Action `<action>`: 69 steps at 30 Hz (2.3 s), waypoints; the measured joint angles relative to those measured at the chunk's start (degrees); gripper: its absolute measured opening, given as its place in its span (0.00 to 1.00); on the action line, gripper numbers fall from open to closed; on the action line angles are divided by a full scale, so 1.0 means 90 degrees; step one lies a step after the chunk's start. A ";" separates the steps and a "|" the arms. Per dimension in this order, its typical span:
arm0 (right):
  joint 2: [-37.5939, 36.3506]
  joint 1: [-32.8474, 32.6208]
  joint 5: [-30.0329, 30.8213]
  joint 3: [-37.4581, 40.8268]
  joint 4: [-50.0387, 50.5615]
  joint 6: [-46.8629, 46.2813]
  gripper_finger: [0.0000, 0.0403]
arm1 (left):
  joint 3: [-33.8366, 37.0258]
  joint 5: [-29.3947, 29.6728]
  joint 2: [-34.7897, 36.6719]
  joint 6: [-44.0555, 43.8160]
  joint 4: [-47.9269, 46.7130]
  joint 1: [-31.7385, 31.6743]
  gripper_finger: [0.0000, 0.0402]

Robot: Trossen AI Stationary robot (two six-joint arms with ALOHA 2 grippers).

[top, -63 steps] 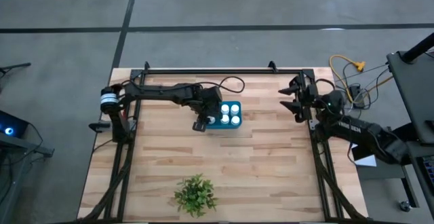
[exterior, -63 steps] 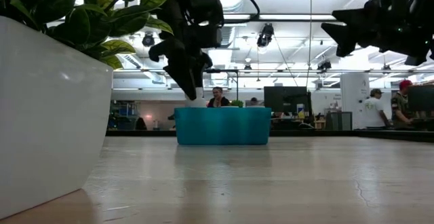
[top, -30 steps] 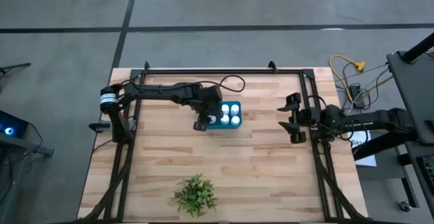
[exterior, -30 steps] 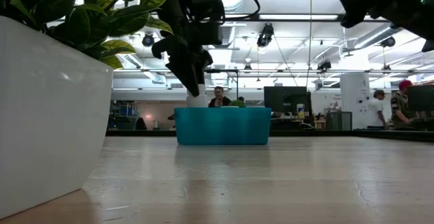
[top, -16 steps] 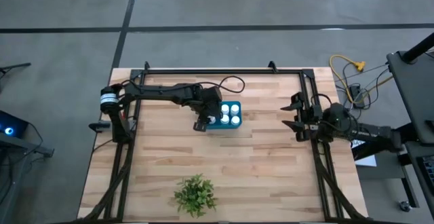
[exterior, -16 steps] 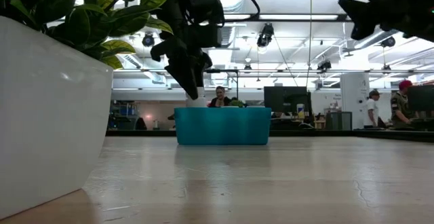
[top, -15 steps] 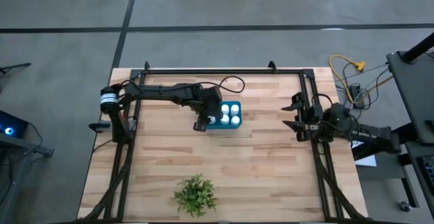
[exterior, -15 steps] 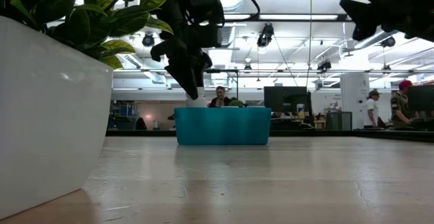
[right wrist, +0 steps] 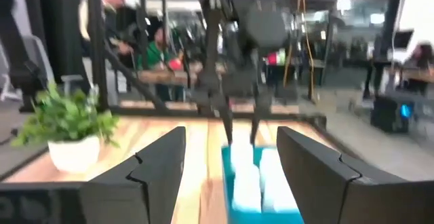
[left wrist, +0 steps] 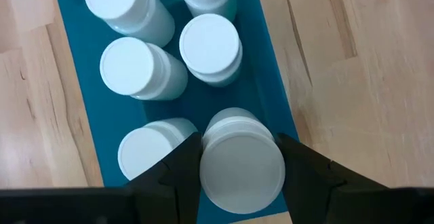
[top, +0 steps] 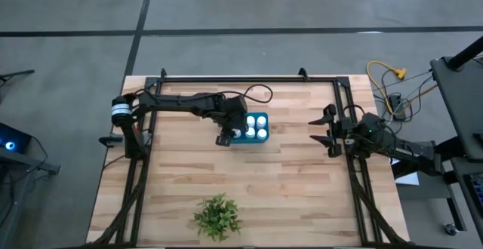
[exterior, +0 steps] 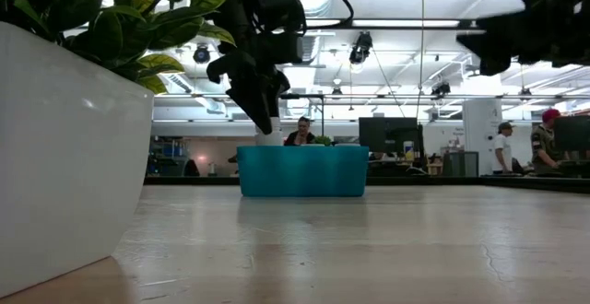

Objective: Pick and place pill bottles into a basket
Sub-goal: Put the white medicine bottle into the blue bin

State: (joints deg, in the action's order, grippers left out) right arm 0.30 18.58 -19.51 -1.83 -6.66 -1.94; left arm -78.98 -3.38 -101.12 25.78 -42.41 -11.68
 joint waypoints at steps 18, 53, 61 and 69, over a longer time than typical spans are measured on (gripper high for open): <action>-0.0022 0.0008 0.0214 0.0000 0.0492 -0.0033 0.56 | 0.0120 0.0047 -0.0660 -0.0037 0.0427 -0.0036 0.36; -0.0020 0.0008 0.0234 0.0000 0.0586 -0.0119 0.56 | -0.0053 0.0112 -0.0867 -0.0151 0.0071 -0.0036 0.44; -0.0018 0.0008 0.0235 0.0000 0.0606 -0.0118 0.56 | -0.0056 0.0341 -0.0867 -0.0165 -0.0124 -0.0032 0.45; -0.0018 0.0008 0.0236 0.0000 0.0644 -0.0118 0.56 | -0.0081 0.0345 -0.0850 -0.0188 -0.0189 -0.0032 0.46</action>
State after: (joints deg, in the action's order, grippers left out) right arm 0.14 18.65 -17.39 -1.83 -0.87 -3.01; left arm -79.71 -0.28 -108.77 24.09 -44.12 -11.97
